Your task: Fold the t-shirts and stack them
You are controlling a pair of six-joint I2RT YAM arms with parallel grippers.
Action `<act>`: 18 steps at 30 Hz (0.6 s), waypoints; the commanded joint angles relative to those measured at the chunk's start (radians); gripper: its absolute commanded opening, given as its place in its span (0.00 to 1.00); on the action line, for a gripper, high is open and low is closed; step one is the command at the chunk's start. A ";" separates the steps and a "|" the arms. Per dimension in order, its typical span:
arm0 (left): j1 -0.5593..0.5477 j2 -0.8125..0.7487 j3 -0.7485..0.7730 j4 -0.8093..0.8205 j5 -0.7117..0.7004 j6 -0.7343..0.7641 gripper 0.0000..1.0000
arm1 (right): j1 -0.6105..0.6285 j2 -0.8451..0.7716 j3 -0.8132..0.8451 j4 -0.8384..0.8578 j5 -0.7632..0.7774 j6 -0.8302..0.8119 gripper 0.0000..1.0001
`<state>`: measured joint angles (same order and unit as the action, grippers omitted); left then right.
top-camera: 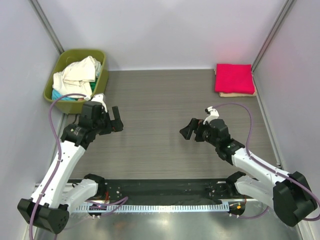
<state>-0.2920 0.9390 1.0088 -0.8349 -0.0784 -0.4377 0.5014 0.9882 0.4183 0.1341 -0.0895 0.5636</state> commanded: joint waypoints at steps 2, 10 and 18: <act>0.007 0.007 0.002 0.028 0.011 0.002 1.00 | 0.003 0.004 0.022 0.036 -0.029 0.015 1.00; 0.005 0.012 -0.003 0.023 -0.015 -0.004 1.00 | 0.003 0.119 0.051 0.076 -0.029 0.032 1.00; 0.005 0.020 -0.001 0.022 -0.027 -0.004 1.00 | 0.006 0.251 0.044 0.166 -0.095 0.059 1.00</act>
<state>-0.2920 0.9546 1.0084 -0.8349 -0.0891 -0.4393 0.5022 1.2243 0.4358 0.2008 -0.1608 0.5961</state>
